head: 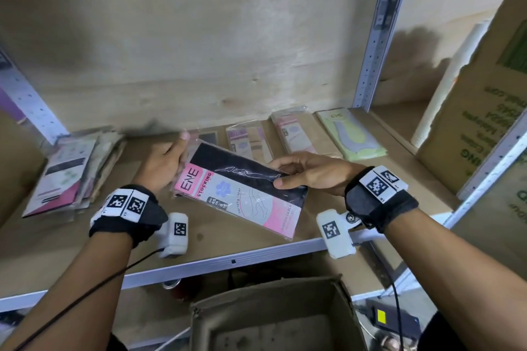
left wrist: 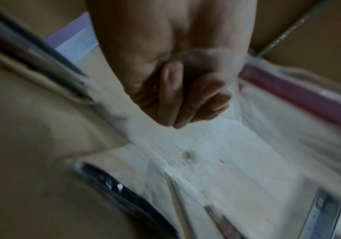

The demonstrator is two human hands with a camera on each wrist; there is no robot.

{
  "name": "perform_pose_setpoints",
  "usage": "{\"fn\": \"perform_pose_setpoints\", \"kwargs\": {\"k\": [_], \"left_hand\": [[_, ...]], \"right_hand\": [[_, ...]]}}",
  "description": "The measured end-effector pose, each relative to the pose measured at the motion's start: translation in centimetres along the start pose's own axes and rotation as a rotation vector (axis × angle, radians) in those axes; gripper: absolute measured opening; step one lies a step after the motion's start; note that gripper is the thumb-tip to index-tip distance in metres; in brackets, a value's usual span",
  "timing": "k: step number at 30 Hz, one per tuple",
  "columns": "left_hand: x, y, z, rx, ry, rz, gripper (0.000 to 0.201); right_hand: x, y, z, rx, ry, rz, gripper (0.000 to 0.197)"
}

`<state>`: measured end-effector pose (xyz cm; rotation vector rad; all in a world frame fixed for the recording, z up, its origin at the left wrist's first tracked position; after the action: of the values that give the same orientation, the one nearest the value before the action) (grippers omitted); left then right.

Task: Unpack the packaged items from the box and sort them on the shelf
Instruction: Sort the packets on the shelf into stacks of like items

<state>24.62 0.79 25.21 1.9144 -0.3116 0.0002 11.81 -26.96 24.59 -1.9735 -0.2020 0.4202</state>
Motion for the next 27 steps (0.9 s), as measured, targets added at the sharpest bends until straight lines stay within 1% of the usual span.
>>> {"fn": "perform_pose_setpoints", "kwargs": {"k": [3,5,7,8,10,12,14,16,18,20,21,22,24,25,27], "left_hand": [[-0.2,-1.1,0.7,-0.304,-0.108,-0.186,0.057],[-0.4,-1.5,1.1,-0.435,-0.196,-0.272,0.05],[-0.6,-1.7,1.5,-0.436,-0.236,-0.301,0.055],[-0.6,-1.8,1.7,-0.439,-0.238,-0.303,0.052],[-0.7,-1.8,1.9,-0.465,-0.228,-0.316,0.041],[-0.8,-1.8,1.9,-0.427,-0.231,-0.325,0.039],[-0.7,-2.2,1.9,-0.381,-0.253,-0.329,0.043],[-0.3,-3.1,1.5,-0.387,-0.213,-0.388,0.048],[0.2,-3.8,1.1,-0.476,-0.181,-0.472,0.063],[0.4,-3.8,1.1,-0.621,-0.181,-0.524,0.072],[0.2,-3.6,1.4,-0.667,-0.203,-0.533,0.075],[-0.2,-3.1,1.8,-0.685,-0.255,-0.534,0.079],[-1.3,-2.1,3.5,-0.672,-0.437,-0.521,0.081],[-2.1,-1.5,4.4,-0.667,-0.522,-0.522,0.078],[-3.3,-0.4,6.0,-0.671,-0.616,-0.52,0.066]], "right_hand": [[-0.2,0.3,-0.1,0.002,-0.007,-0.015,0.033],[-0.4,0.2,-0.2,0.017,0.002,-0.018,0.033],[-0.5,0.2,-0.4,0.04,0.001,-0.031,0.034],[-0.6,0.1,-0.4,0.05,-0.004,-0.038,0.033],[-0.8,0.0,-0.3,0.057,-0.014,-0.039,0.032],[-1.0,0.0,-0.3,0.049,-0.014,-0.025,0.032],[-1.1,0.0,-0.5,0.028,0.005,-0.012,0.033],[-1.1,0.2,-0.8,0.013,0.036,0.004,0.035],[-1.0,0.3,-1.2,0.05,0.099,0.024,0.033],[-0.9,0.1,-1.5,0.179,0.204,0.035,0.023],[-0.8,0.0,-1.6,0.273,0.247,0.03,0.021],[-0.6,0.0,-1.5,0.363,0.275,0.022,0.024],[0.0,-0.1,-1.2,0.489,0.301,0.001,0.034],[0.4,-0.3,-1.0,0.523,0.31,-0.008,0.037],[1.3,-0.4,-0.5,0.553,0.326,-0.011,0.034]]}}
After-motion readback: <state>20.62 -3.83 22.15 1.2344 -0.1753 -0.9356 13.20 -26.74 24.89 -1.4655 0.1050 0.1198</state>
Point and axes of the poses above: each hand's wrist, its own x-axis towards the middle knuckle, its own z-axis out of the palm, y = z × x, the point moved 3 cm from there along x, towards the middle knuckle, and after that the axes turned 10 degrees about -x, right-handed, at the moved point
